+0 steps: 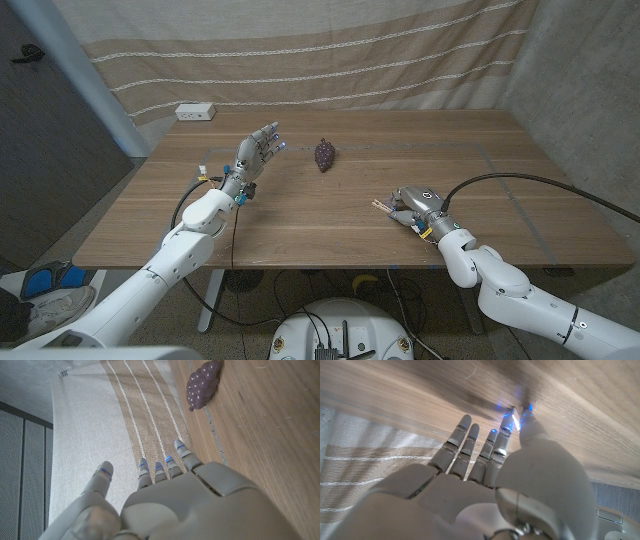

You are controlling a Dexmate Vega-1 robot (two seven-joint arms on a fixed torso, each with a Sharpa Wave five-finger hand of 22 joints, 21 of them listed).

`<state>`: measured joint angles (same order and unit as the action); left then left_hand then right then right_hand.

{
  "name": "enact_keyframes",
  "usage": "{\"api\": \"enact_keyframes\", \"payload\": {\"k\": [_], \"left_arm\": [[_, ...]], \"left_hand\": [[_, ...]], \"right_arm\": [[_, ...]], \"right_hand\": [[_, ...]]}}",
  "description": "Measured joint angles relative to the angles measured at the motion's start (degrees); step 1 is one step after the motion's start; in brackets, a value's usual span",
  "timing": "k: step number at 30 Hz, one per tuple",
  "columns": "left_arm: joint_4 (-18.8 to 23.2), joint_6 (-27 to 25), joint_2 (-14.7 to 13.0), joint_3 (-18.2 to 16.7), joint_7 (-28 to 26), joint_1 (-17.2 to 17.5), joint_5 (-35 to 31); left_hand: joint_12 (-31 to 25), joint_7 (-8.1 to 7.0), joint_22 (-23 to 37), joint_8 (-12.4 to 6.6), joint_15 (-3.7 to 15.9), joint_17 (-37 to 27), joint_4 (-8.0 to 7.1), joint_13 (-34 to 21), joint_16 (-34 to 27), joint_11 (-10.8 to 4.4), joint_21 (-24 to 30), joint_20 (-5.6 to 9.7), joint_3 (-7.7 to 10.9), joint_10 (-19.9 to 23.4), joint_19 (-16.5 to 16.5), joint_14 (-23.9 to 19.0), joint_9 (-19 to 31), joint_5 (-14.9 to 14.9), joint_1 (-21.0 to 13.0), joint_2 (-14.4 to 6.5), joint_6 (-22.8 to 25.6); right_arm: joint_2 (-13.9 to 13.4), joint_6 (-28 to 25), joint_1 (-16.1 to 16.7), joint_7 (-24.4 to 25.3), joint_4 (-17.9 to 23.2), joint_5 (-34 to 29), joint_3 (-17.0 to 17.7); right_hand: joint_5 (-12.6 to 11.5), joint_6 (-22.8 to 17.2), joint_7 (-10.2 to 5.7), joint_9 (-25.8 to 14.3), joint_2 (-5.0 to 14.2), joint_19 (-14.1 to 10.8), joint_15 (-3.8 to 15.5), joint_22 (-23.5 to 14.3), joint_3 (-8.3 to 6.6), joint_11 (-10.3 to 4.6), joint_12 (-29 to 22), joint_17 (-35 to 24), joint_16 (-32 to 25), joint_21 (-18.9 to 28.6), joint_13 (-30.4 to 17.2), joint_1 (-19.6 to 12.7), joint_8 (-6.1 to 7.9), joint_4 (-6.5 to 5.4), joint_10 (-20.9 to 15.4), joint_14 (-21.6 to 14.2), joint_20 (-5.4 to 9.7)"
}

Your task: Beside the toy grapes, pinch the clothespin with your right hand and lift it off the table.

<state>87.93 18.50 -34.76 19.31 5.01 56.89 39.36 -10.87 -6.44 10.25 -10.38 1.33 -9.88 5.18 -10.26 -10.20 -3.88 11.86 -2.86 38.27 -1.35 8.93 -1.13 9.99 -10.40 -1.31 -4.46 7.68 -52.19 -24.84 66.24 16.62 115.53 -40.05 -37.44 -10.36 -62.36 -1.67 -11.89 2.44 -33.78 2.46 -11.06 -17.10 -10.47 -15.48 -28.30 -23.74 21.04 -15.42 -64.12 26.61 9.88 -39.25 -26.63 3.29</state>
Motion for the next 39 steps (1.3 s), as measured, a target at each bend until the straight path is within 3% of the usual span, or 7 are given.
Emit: {"api": "enact_keyframes", "payload": {"k": [9,21,27,39], "left_arm": [[-0.3,-0.2,0.1,0.2,0.2,-0.4,0.0],[-0.7,-0.3,0.1,0.3,0.4,-0.6,0.1],[-0.9,-0.3,0.2,0.3,0.7,-0.7,0.2],[-1.0,-0.3,0.2,0.3,0.8,-0.9,0.2]], "left_hand": [[0.0,0.00,0.0,0.00,0.00,0.0,0.00,0.0,0.0,0.00,0.0,-0.31,0.00,0.0,-0.3,0.0,0.0,0.0,0.0,0.0,0.0],[0.0,0.00,0.0,0.00,0.00,0.0,0.23,0.0,0.0,0.00,0.0,-0.31,0.24,0.0,-0.3,0.0,0.0,0.0,0.0,0.0,0.0],[0.0,0.00,0.0,0.00,0.00,0.0,0.23,0.0,0.0,0.00,0.0,-0.31,0.24,0.0,-0.3,0.0,0.0,0.0,0.0,0.0,0.0],[0.0,0.00,0.0,0.00,0.00,0.0,0.47,0.0,0.0,0.00,0.0,-0.31,-0.01,0.0,-0.3,0.0,0.0,0.0,0.0,0.0,0.0]], "right_arm": [[0.9,2.6,0.9,6.9,-1.3,-0.5,1.7],[1.6,4.3,1.2,11.4,-2.1,-1.6,2.8],[2.0,5.6,1.2,13.2,-2.7,-2.0,3.3],[2.5,9.4,1.0,17.3,-4.5,-2.1,4.1]], "right_hand": [[0.2,-0.5,-0.50,0.1,-0.01,-0.2,0.40,0.0,-0.25,-0.29,0.0,0.0,0.0,0.0,0.0,0.0,-0.04,-0.25,-0.5,-0.4,-0.22],[0.2,-0.8,-0.80,0.3,-0.23,-0.2,0.14,0.0,-0.49,-0.58,0.0,0.2,0.0,0.4,0.3,-1.0,-0.28,-0.01,-0.8,-0.7,-0.22],[0.0,-3.2,0.98,0.6,-0.73,-1.0,0.43,0.0,-1.77,-0.70,-0.7,0.7,0.7,0.9,0.1,-3.1,-0.50,0.47,-3.4,-2.1,-0.22],[-0.7,-4.8,1.57,0.8,-1.98,-1.4,0.41,0.0,-2.40,-0.59,-1.1,1.2,1.7,1.2,-0.4,-4.4,-0.39,0.77,-4.7,-3.3,0.18]]}}
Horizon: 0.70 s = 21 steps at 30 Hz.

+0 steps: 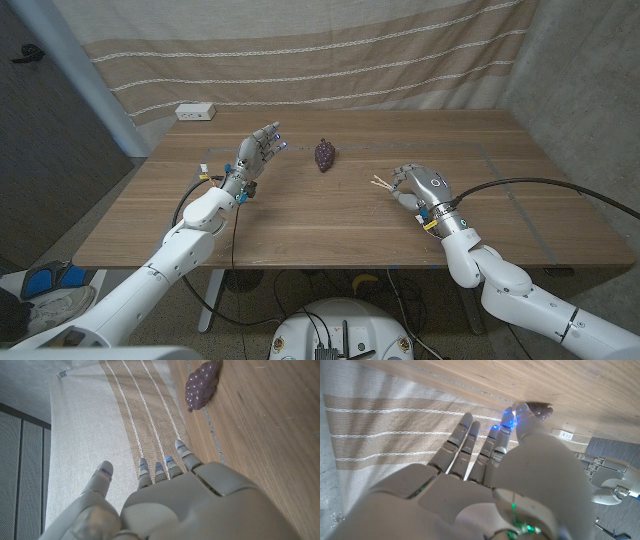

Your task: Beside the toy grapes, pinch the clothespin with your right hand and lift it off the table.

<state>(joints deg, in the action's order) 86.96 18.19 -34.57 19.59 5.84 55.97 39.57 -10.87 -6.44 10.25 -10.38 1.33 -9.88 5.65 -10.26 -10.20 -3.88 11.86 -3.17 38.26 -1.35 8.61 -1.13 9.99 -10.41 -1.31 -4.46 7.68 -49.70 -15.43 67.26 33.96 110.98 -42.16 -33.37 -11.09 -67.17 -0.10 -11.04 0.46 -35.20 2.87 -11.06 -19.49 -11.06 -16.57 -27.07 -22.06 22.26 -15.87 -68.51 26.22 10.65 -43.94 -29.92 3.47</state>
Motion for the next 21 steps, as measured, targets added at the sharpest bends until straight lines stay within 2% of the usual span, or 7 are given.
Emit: {"api": "enact_keyframes", "payload": {"k": [21], "left_arm": [[-0.3,0.0,0.1,0.1,0.2,-0.6,0.0]], "left_hand": [[0.0,0.00,0.0,0.00,0.00,0.0,-0.01,0.0,0.0,0.00,0.0,0.00,0.00,0.0,0.0,0.0,0.0,0.0,0.0,0.0,0.0]], "right_arm": [[1.2,5.9,-0.5,7.9,-2.5,-1.4,1.1]], "right_hand": [[-1.0,0.3,0.65,0.0,0.01,0.0,0.22,0.0,-0.23,0.31,0.0,0.5,0.7,0.3,-0.5,0.0,0.06,-0.24,-0.9,-0.8,0.00]]}}
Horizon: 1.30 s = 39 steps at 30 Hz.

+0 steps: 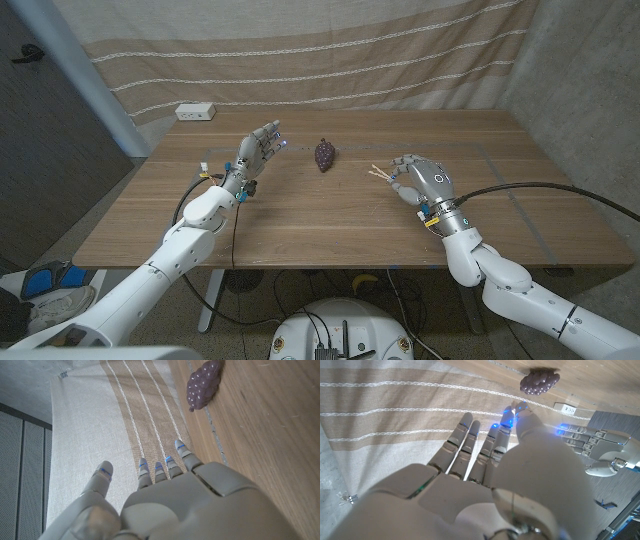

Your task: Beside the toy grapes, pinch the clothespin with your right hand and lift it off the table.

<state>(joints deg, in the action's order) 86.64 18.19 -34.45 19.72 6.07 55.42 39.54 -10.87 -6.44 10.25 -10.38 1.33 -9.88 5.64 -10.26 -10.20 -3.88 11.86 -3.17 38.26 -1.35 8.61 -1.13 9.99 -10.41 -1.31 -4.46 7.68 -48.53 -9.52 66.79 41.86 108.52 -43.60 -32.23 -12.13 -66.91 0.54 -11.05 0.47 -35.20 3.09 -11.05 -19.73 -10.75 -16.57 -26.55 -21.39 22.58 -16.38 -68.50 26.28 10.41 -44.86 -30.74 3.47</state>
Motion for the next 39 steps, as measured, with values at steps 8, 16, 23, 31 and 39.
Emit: {"api": "enact_keyframes", "payload": {"k": [8,16,23,31,39], "left_arm": [[-0.1,0.0,0.1,0.0,0.0,-0.1,0.0],[-0.1,0.2,0.1,0.1,0.0,-0.1,-0.2],[-0.1,0.3,0.1,0.1,0.0,-0.1,-0.3],[0.1,0.4,0.1,0.1,-0.2,0.0,-0.3],[0.7,0.6,-0.2,-0.2,-0.3,0.5,-0.3]], "left_hand": [[0.0,0.00,0.0,0.00,0.00,0.0,0.00,0.0,0.0,0.00,0.0,0.00,0.00,0.0,0.0,0.0,0.0,0.0,0.0,0.0,0.0],[0.0,0.00,0.0,0.00,0.00,0.0,0.00,0.0,0.0,0.00,0.0,0.00,0.00,0.0,0.0,0.0,0.0,0.0,0.0,0.0,0.0],[0.0,0.00,0.0,0.00,0.00,0.0,0.23,0.0,0.0,0.00,0.0,0.00,0.24,0.0,0.0,0.0,0.0,0.0,0.0,0.0,0.0],[0.0,0.00,0.0,0.00,0.00,0.0,0.23,0.0,0.0,0.00,0.0,0.00,0.24,0.0,0.0,0.0,0.0,0.0,0.0,0.0,0.0],[0.0,0.00,0.0,0.00,0.00,0.0,0.23,0.0,0.0,0.00,0.0,0.00,0.24,0.0,0.0,0.0,0.0,0.0,0.0,0.0,0.0]], "right_arm": [[0.5,1.8,-0.2,2.5,-0.4,-0.7,0.4],[1.0,3.2,-0.2,4.4,-0.6,-1.2,0.8],[1.5,4.2,-0.4,6.1,-0.9,-1.5,1.0],[2.1,5.2,-0.7,7.2,-1.2,-1.7,1.1],[2.7,6.4,-1.3,8.2,-1.6,-1.9,1.2]], "right_hand": [[-0.1,0.1,0.11,0.0,-0.29,0.0,-0.01,0.0,-0.63,0.00,0.0,0.0,0.4,0.0,-0.3,-0.3,0.01,-0.16,0.0,0.0,0.00],[-0.4,0.1,0.11,0.0,-0.29,0.0,-0.12,0.0,-0.63,0.00,0.0,0.2,0.6,0.3,-0.3,-0.3,0.01,-0.16,0.0,-0.1,0.00],[-0.8,0.1,0.11,0.0,-0.29,0.0,-0.12,0.0,-0.63,0.00,0.0,0.3,0.9,0.3,-0.5,-0.3,0.01,-0.16,0.0,-0.1,0.00],[-0.8,0.3,0.31,0.0,-0.29,0.0,-0.12,0.0,-0.63,0.00,0.0,0.3,1.1,0.3,-0.5,-0.3,0.01,-0.16,0.0,-0.1,0.00],[-1.2,0.4,0.41,0.0,-0.30,0.0,-0.12,0.0,-0.73,0.00,0.0,0.3,1.3,0.4,-0.8,-0.3,0.01,-0.06,0.0,-0.1,0.00]]}}
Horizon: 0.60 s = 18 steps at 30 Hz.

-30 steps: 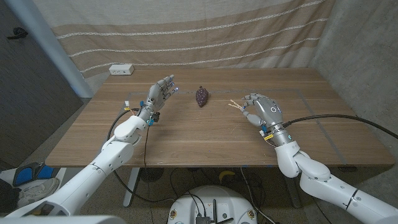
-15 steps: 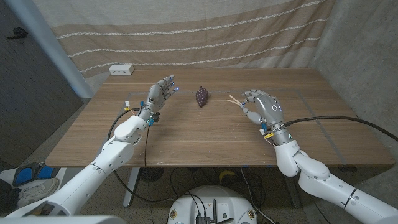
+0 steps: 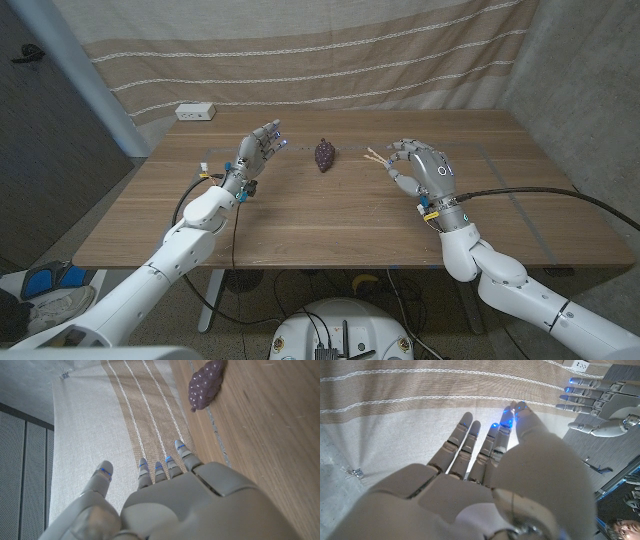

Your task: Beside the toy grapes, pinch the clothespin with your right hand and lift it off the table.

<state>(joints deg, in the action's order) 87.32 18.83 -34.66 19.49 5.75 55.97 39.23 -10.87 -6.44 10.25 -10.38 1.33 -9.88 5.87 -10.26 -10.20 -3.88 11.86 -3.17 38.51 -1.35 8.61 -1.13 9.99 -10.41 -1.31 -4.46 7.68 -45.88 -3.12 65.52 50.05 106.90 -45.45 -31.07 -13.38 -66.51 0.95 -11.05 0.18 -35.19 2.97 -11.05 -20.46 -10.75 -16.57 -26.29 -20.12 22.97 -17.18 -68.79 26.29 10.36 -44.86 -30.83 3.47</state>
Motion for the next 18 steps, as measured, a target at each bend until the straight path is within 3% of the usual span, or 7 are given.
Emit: {"api": "enact_keyframes", "payload": {"k": [2,18], "left_arm": [[0.1,0.0,-0.1,-0.1,0.0,0.1,0.0],[0.8,0.1,-1.0,-1.0,0.6,1.0,1.0]], "left_hand": [[0.0,0.00,0.0,0.00,0.00,0.0,0.00,0.0,0.0,0.00,0.0,0.00,0.00,0.0,0.0,0.0,0.0,0.0,0.0,0.0,0.0],[0.0,0.00,0.0,0.00,0.00,0.0,0.00,0.0,0.0,0.00,0.0,0.00,0.00,0.0,0.0,0.0,0.0,0.0,0.0,0.0,0.0]], "right_arm": [[0.1,0.1,-0.1,0.1,0.0,0.0,0.0],[1.3,1.3,-0.2,-0.1,0.8,1.3,0.4]], "right_hand": [[0.0,0.0,0.00,0.0,0.00,0.0,0.00,0.0,-0.63,0.00,0.0,0.0,0.0,0.2,0.0,0.0,0.00,-0.33,0.0,0.0,0.00],[-0.6,0.0,0.00,0.0,0.00,0.0,0.10,0.0,-0.62,0.00,0.0,0.3,0.4,0.2,-0.3,0.0,0.00,-0.34,0.0,-0.5,0.00]]}}
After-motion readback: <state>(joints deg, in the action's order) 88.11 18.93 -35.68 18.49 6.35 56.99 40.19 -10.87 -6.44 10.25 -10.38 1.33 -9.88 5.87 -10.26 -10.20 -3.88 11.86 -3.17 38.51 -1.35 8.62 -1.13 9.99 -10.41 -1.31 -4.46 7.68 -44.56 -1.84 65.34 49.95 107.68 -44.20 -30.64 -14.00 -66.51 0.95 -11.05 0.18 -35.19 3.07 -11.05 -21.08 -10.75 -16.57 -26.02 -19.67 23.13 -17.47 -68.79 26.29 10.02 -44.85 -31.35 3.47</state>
